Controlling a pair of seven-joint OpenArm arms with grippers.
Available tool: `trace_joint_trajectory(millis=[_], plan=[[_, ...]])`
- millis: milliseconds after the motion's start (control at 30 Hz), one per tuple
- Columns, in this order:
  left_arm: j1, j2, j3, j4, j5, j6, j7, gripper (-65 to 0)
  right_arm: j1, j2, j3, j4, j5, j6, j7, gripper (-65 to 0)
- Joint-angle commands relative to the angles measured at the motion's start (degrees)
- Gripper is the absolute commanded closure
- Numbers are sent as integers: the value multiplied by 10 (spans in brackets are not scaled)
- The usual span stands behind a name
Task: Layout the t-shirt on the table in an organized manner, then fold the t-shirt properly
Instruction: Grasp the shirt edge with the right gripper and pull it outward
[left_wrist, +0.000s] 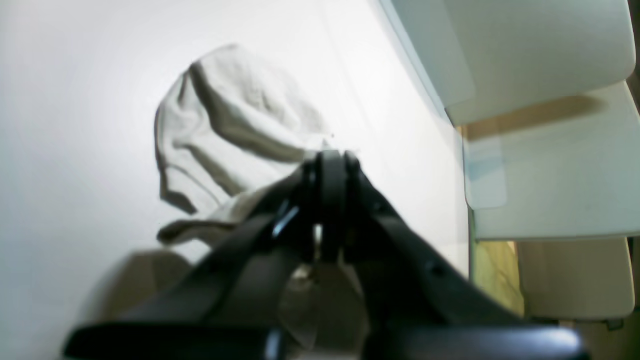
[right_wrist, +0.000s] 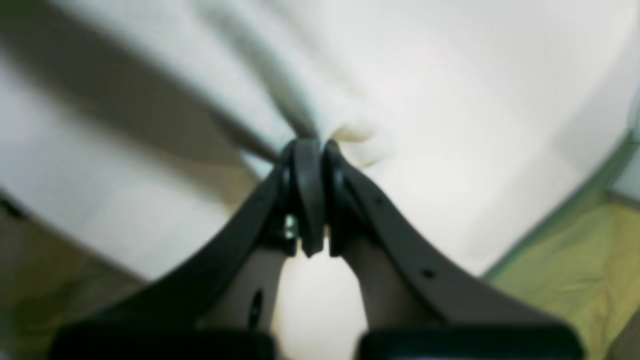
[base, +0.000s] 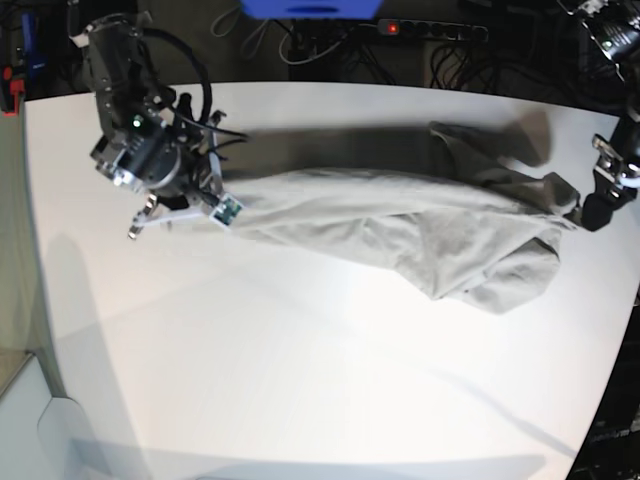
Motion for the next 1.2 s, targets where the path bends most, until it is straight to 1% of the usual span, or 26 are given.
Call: trace_joint_trajectory(millis=[0,100,167,333,400,500,567,633,767,867,967,1033,1100,1167], plan=[[-4,-13,0,9,-15,-3,-7,-4,-10,2,-1,9,2,-1,15,0],[-4,-19,1,10,-15,-3,-7,-4,-40,7,-32,8,2,-1,26,0],[-4,-21,1,10,-16,-3,-7,-4,-55,18,-59,8,2,-1,26,0],[-2,-21,0,10,-16,-3,-7,-4,-75,39,-152,8,2,-1,26,0],[0,-21,0,11,-16,-3,-7,-4,-75,39,-170,8,2,-1,26,0],[1,-21,0,11,-16,-3,-7,-4,-75,36,-178,7,2,-1,24,0],[1,-21,0,10,-16,-3,-7,-4,-75,27,-194,6,3,-1,23,0],[1,-21,0,9,-16,-3,-7,-4,-77,21,-221,0,3,-1,22,0],[-2,-21,0,10,-15,-3,-7,-4,-84,21,-293,-8,3,-1,22,-2],[-3,-21,0,10,-15,-3,-7,-4,-82,24,-304,-11,3,-1,22,-65],[-3,-21,0,10,-15,-3,-7,-4,-81,24,-302,-14,3,-1,22,-156],[-3,-21,0,9,-14,-3,-7,-4,-78,25,-302,-14,3,-1,22,-203],[-1,-21,0,11,-6,-3,-7,-4,-73,25,-302,-13,2,-1,22,-227],[0,-21,0,12,12,-3,-7,-4,-65,25,-301,-13,2,-1,22,-233]])
